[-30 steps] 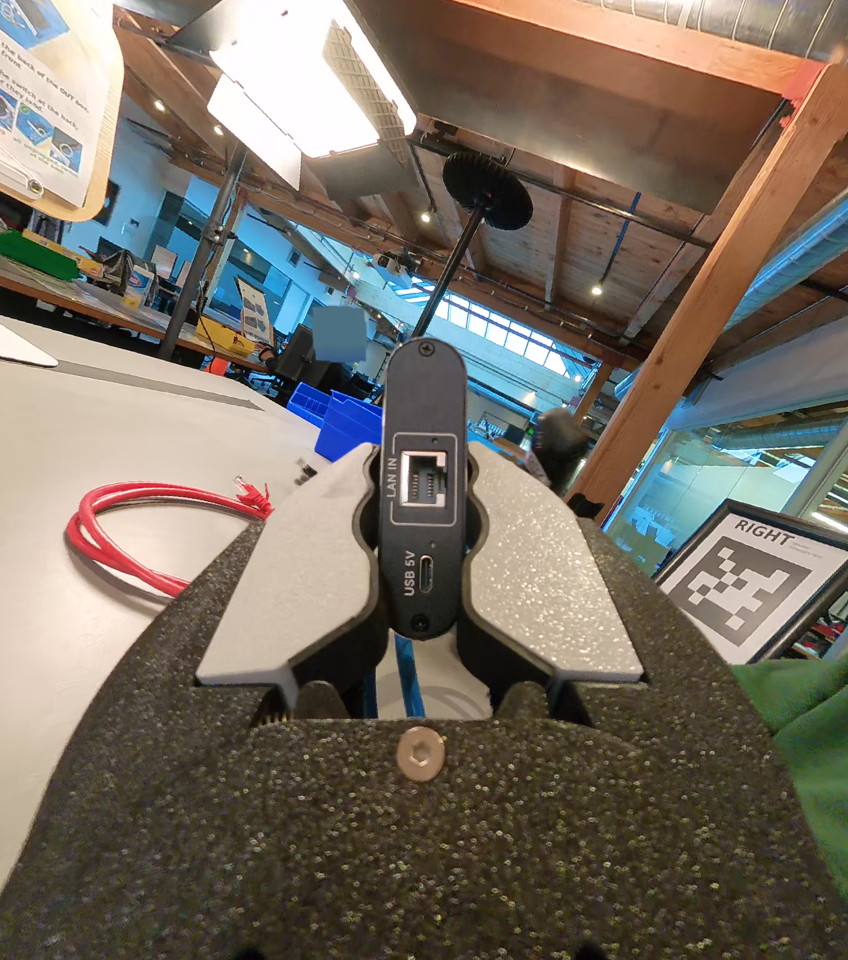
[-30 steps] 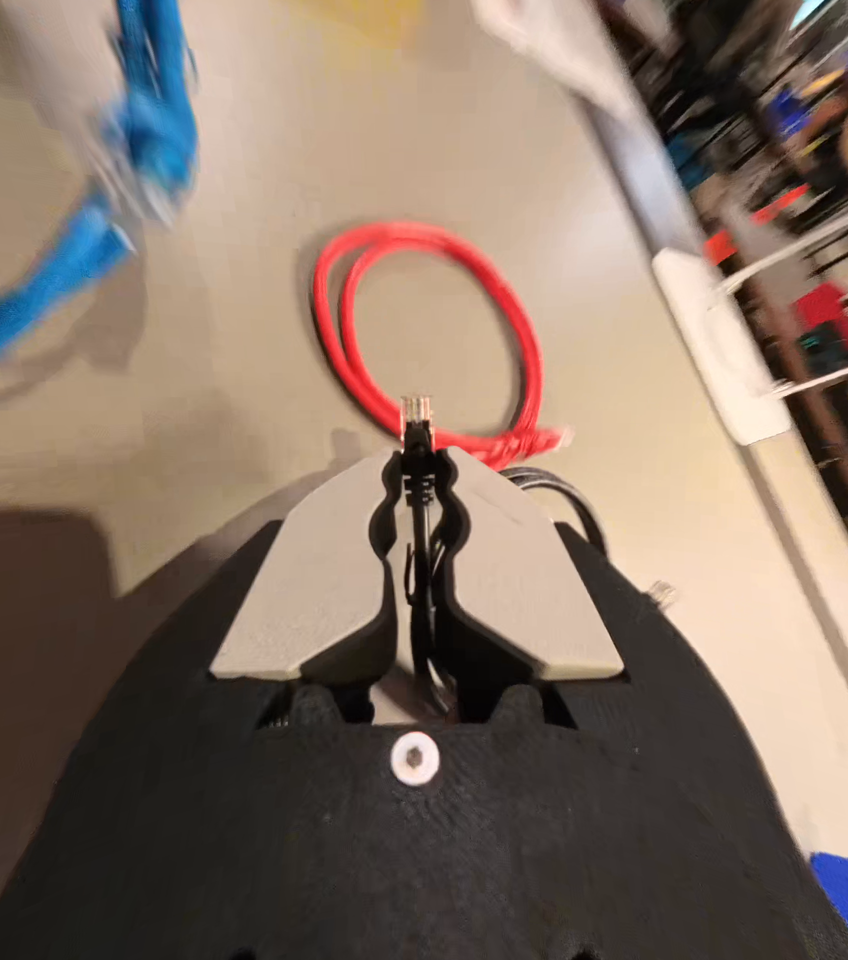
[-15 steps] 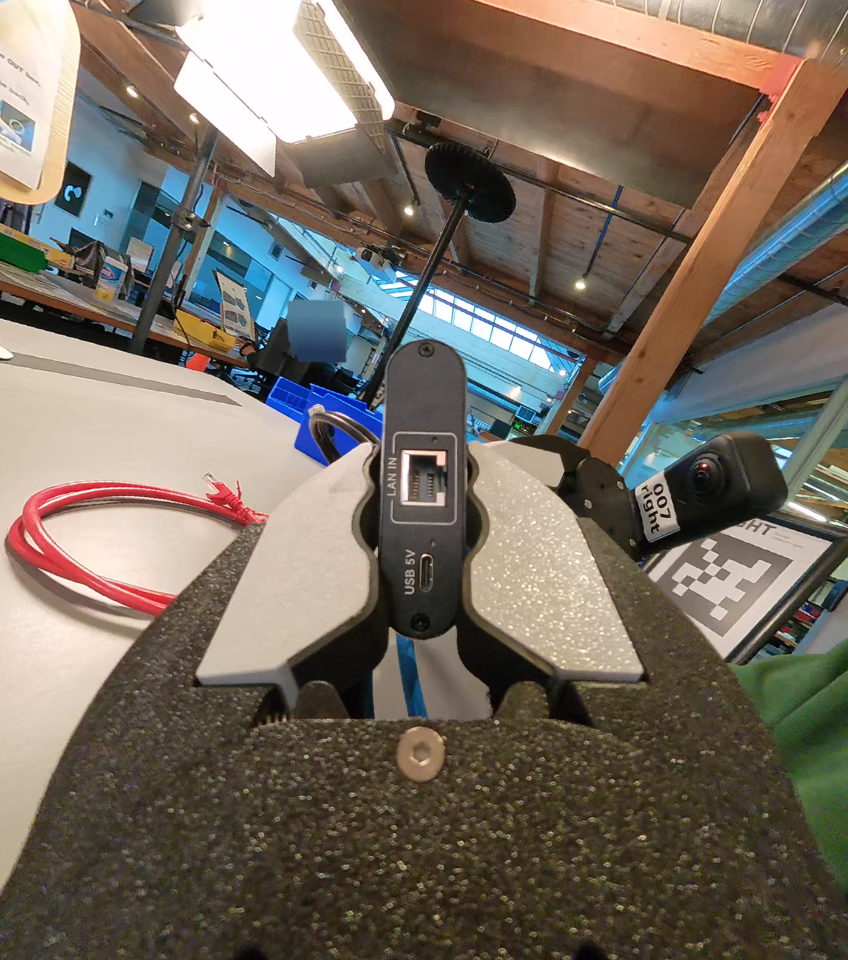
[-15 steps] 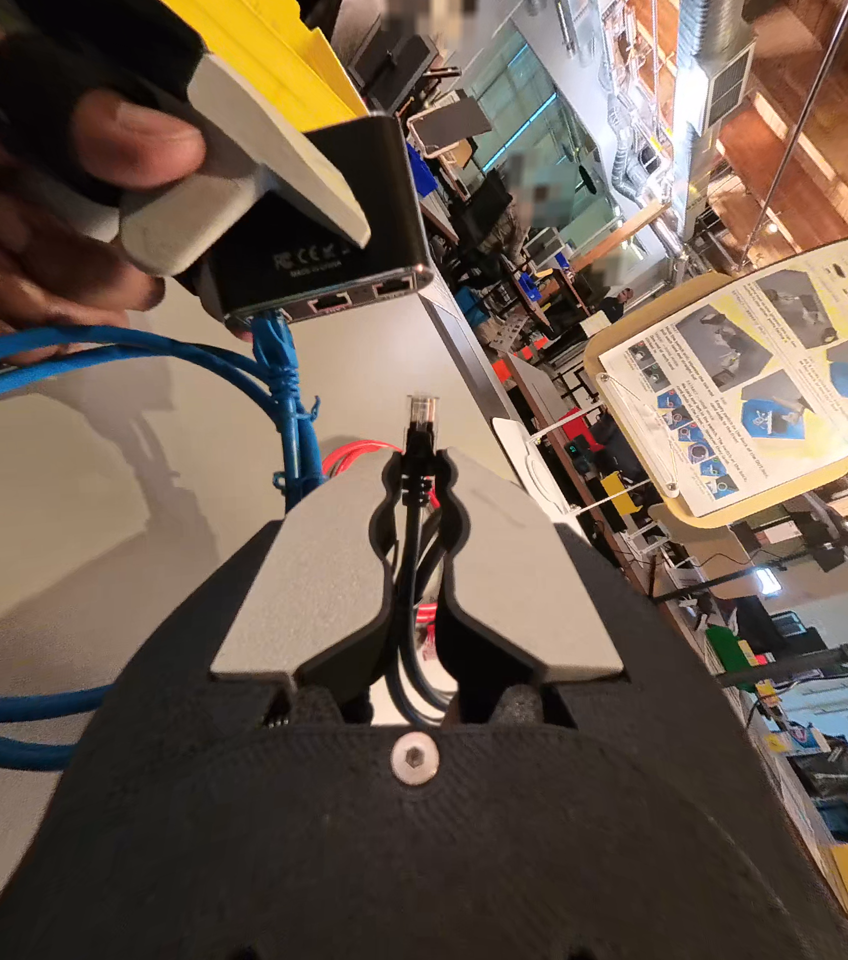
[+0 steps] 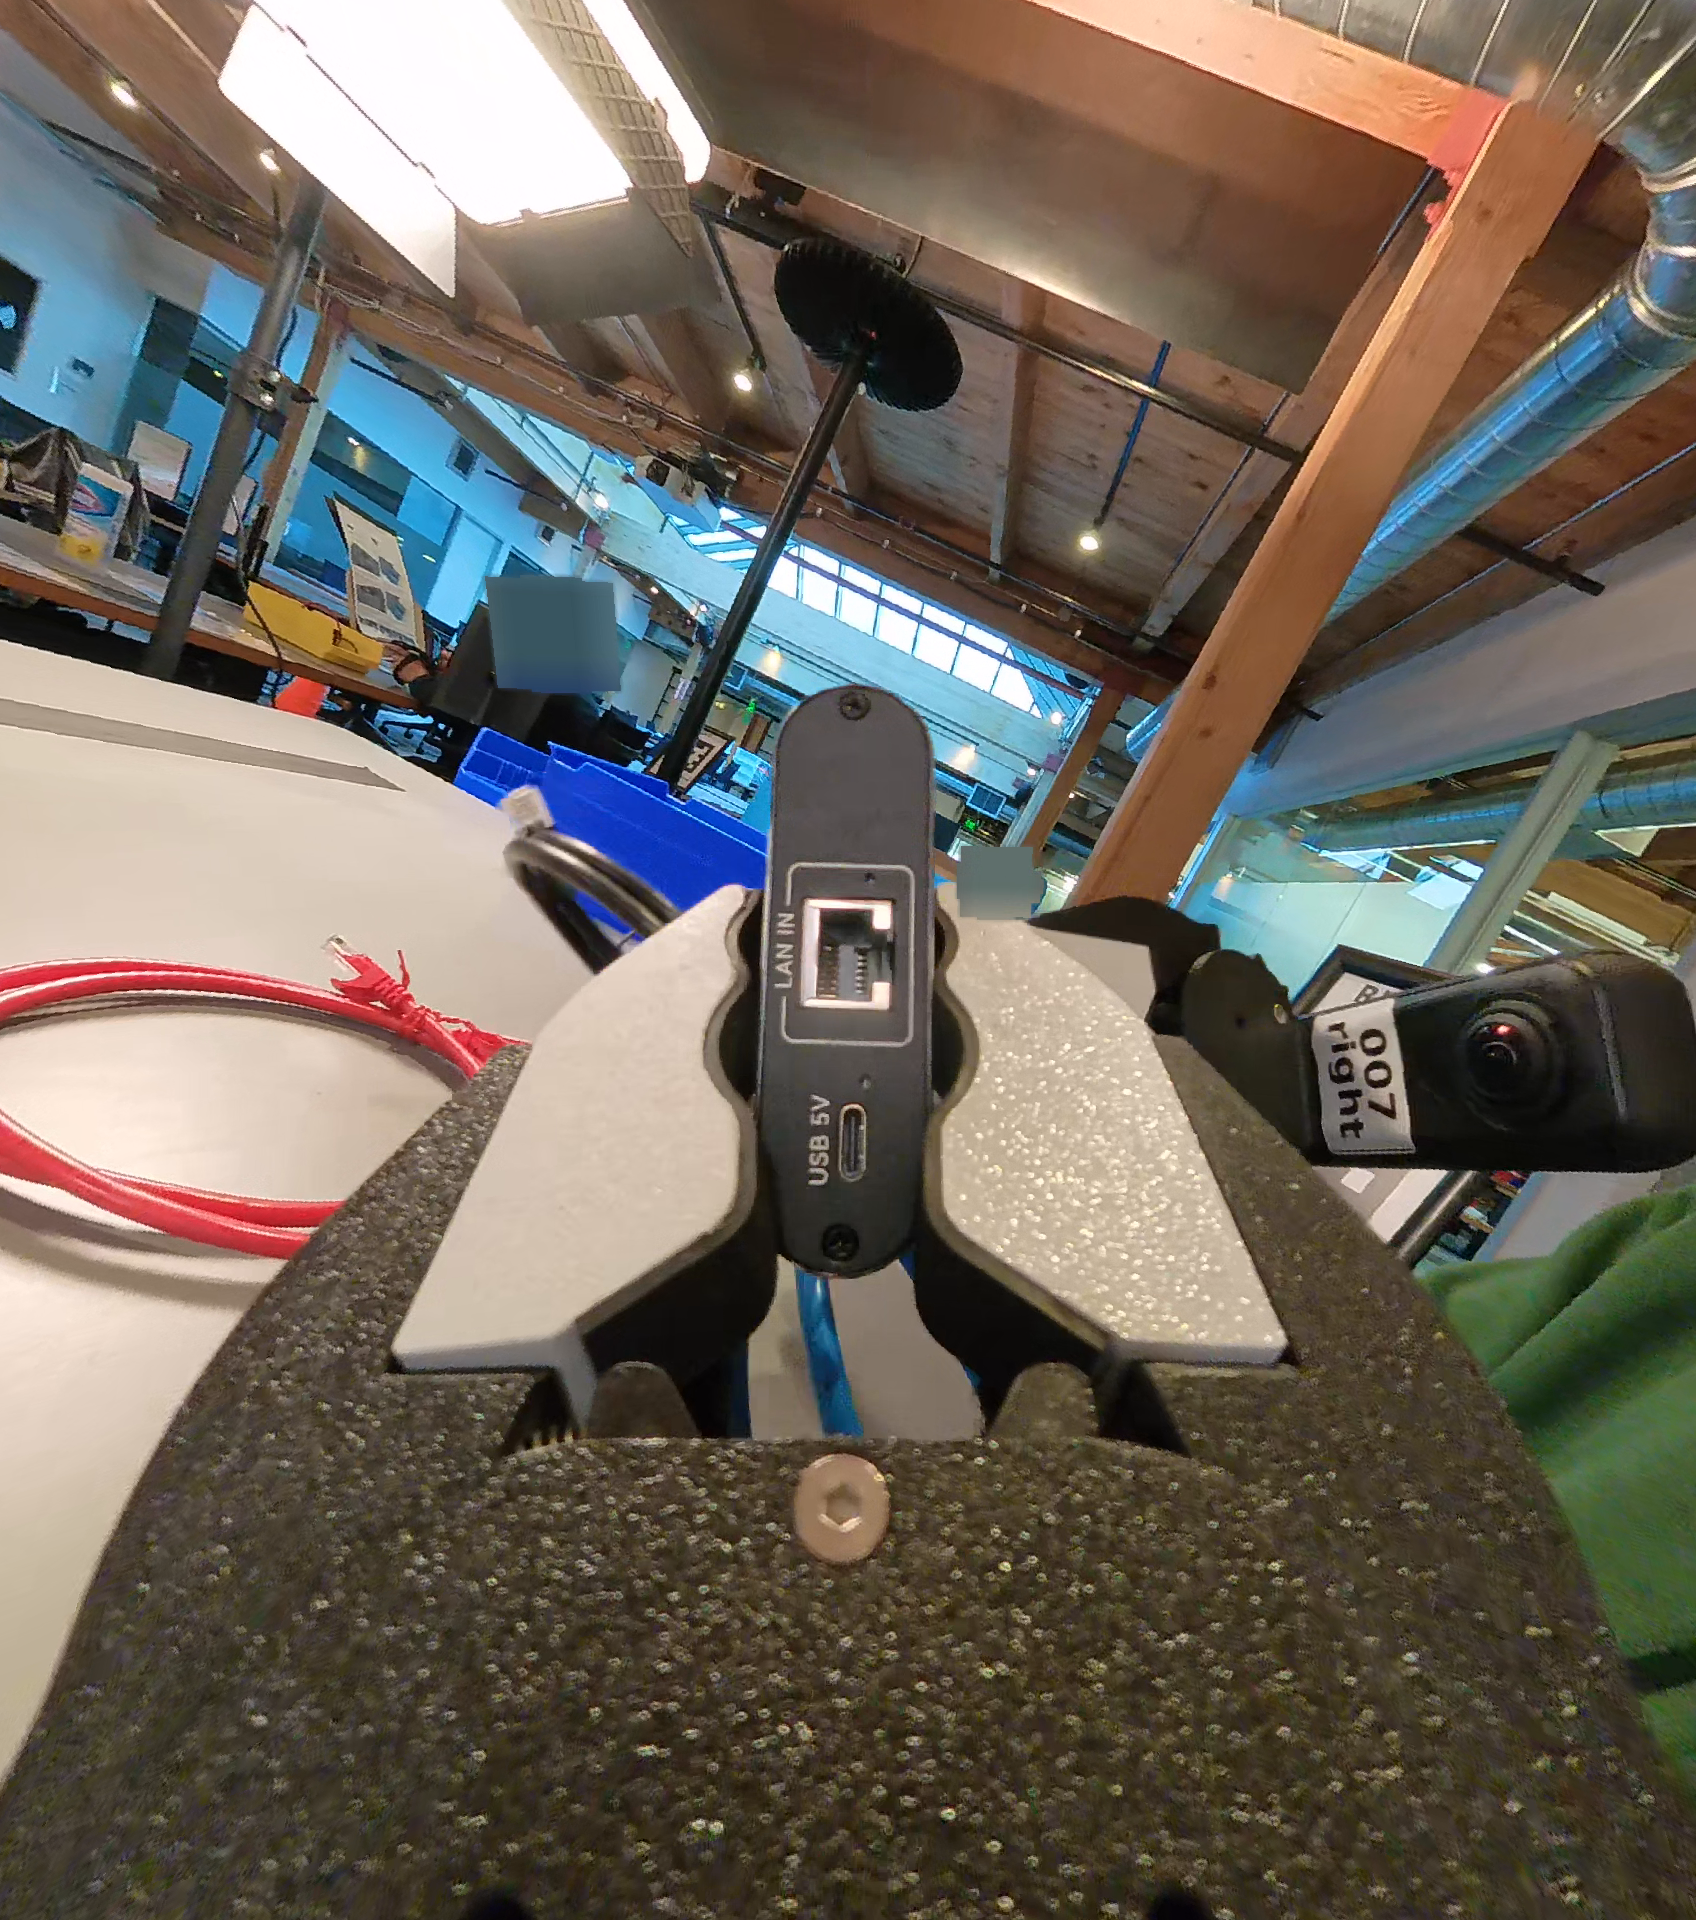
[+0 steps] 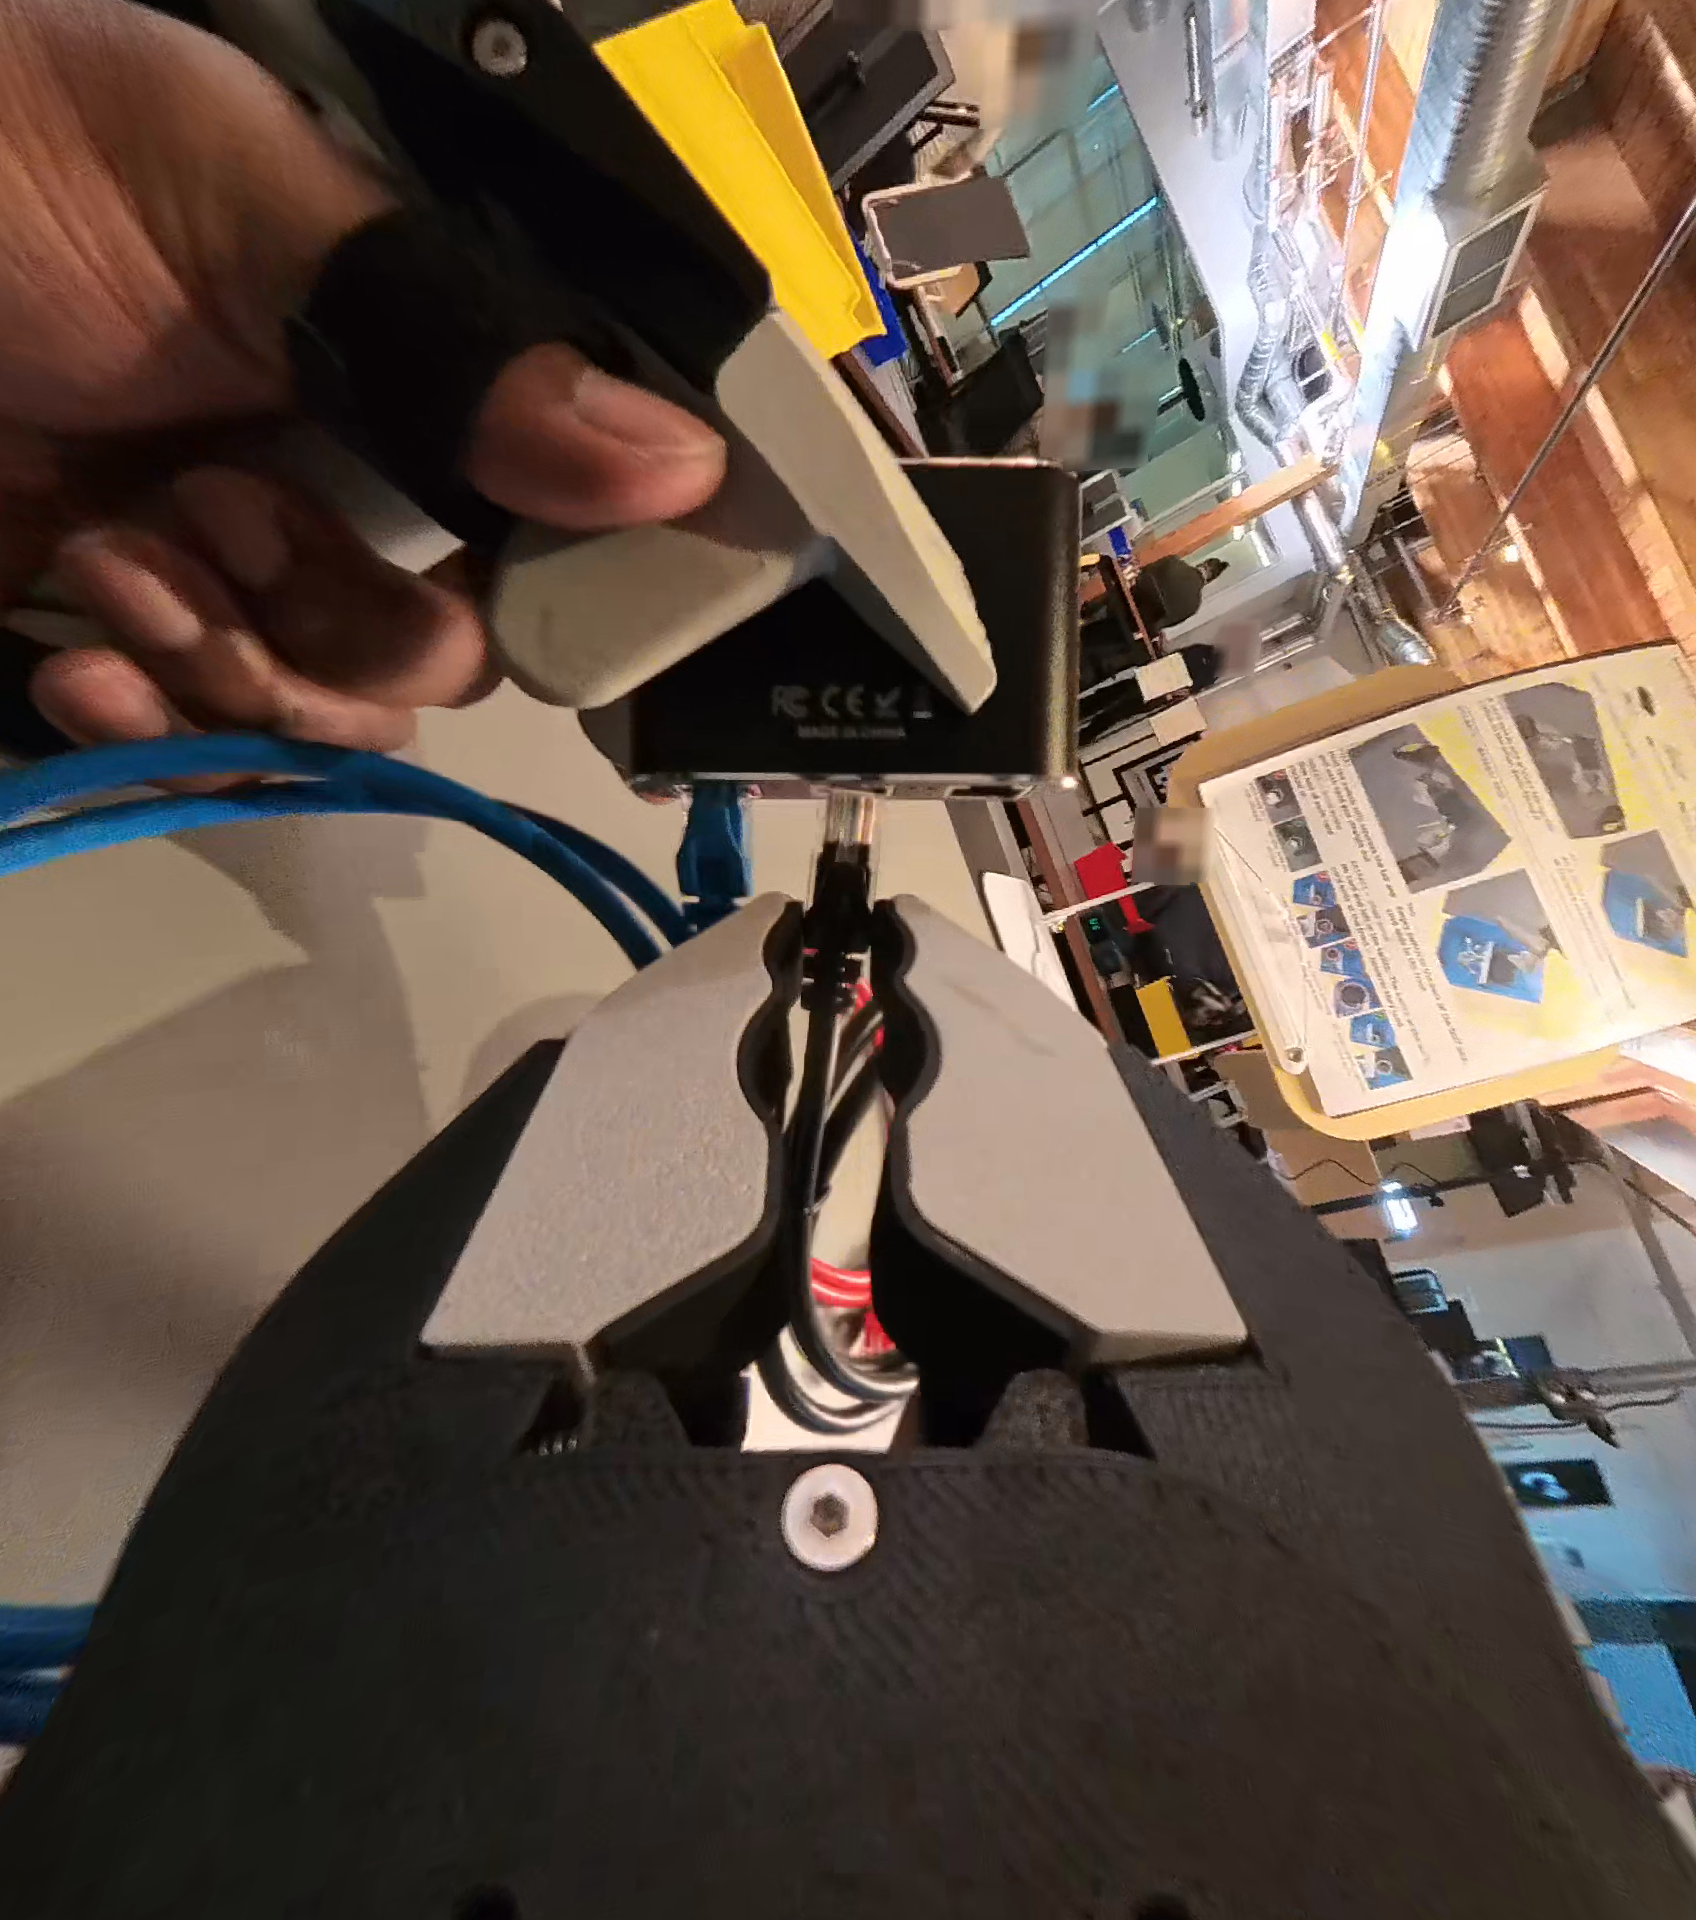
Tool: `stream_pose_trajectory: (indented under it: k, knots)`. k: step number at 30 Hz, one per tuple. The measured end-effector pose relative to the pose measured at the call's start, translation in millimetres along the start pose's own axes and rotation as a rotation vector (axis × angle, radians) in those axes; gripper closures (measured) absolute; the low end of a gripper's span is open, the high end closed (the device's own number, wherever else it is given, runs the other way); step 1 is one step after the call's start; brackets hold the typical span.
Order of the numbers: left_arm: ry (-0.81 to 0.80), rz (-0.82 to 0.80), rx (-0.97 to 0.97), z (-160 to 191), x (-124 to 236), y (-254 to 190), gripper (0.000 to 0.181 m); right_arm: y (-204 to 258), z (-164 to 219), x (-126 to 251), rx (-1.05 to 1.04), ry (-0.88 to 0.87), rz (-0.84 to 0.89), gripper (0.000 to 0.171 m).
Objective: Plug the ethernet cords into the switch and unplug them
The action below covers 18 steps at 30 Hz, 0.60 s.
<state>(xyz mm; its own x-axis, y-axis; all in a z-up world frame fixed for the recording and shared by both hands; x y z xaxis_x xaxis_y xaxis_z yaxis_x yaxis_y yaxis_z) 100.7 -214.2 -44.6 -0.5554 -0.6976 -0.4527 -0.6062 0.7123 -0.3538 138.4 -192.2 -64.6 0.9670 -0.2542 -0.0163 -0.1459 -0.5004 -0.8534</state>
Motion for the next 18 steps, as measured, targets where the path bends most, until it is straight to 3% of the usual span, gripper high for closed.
stream_pose_trajectory:
  k: [18]
  knots:
    - [0.089,-0.005,0.049,11,-8,3,0.153,-2,10,7,-0.107,-0.105,-0.145,0.159]
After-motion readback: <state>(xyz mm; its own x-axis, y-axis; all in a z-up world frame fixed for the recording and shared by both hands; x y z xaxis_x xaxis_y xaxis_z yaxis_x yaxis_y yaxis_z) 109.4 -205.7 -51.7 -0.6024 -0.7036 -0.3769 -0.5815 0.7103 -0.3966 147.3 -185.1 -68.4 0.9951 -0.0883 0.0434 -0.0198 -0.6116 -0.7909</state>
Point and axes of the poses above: each gripper's, where its closed fingertips meet, x back along the fingers, z out of its underside, y = z × x across the jaws, the point moved 2 cm from there along x, back along the fingers, and after that the axes turned 13 degrees about z, right-handed, at the moved point
